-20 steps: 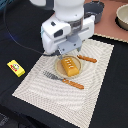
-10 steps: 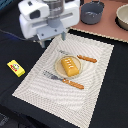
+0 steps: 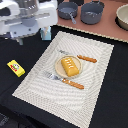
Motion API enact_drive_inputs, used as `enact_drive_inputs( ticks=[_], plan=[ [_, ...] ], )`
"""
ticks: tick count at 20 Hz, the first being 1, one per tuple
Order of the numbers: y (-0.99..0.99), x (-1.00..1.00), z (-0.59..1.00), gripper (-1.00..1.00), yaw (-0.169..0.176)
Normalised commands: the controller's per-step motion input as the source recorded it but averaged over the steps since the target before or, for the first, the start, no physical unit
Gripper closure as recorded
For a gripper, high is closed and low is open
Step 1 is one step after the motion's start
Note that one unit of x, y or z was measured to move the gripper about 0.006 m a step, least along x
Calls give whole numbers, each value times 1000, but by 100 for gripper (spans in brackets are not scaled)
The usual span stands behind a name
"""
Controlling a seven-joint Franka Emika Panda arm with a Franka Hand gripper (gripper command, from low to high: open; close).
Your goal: Place the bread, butter, and milk from the table onto the serving area.
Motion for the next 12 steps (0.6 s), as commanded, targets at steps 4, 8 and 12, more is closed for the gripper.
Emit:
enact_drive_inputs(
  ticks=[4,8,12],
  plan=[
    [-331,-684,-316,-100,118],
    [-452,-532,-312,-100,108],
    [-392,-110,-232,-100,75]
  ],
)
